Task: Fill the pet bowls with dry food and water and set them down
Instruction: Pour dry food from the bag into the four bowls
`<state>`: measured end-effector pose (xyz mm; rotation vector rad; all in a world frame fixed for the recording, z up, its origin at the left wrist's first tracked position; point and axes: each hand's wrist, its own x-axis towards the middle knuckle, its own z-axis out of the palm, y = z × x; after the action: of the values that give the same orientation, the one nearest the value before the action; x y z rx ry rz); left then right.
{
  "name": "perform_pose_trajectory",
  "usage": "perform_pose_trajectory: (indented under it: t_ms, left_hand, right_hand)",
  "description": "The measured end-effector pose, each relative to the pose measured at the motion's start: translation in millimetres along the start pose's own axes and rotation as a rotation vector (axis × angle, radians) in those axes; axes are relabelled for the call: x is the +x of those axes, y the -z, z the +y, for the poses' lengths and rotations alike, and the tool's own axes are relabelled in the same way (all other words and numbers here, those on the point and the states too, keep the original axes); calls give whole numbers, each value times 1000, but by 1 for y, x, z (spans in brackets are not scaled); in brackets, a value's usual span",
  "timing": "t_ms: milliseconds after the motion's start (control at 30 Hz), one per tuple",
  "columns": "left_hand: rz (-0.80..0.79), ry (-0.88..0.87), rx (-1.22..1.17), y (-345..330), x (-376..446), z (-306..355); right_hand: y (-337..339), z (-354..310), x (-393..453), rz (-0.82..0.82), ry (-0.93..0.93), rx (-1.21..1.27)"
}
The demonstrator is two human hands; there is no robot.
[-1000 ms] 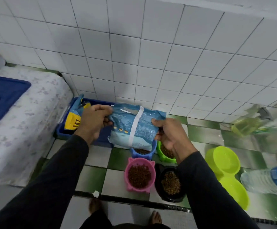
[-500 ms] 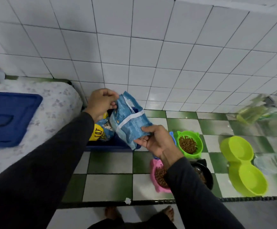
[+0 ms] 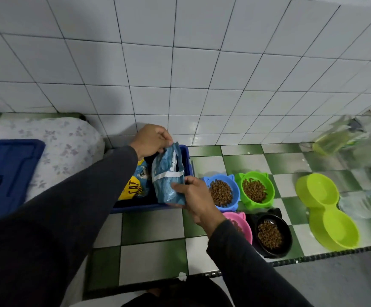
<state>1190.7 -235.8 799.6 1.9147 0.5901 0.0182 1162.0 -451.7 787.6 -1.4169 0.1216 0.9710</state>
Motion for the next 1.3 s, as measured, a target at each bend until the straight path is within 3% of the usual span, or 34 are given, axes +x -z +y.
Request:
perform_pose_trajectory:
  t_ms: [200,400,567,767,900,1100,1300]
  left_hand:
    - [-10,56,49,-6,7,-22]
    - [-32,32,213,-6,-5,-28]
    - [-45,-15,159,-9,-20,-34]
    - [15,-72,195,-12,-48,-39]
    - [73,-133,374,-11,-75,-36]
    - [195,-85,446,-12,-115,-32]
    - [285,-31,588,2,-161,-37]
  right_hand:
    - [3,7,24,161,62,-419]
    - [0,-6,35,193,106,-680]
    - [-6,-10,30,238,243,-1010]
    - [1,-10,21,167,519,-1338]
    - [10,-27,18,94,540,-1383]
    - [18,-50,7,16,545,-1409]
    - [12,-62,-1,-53,716,-1634]
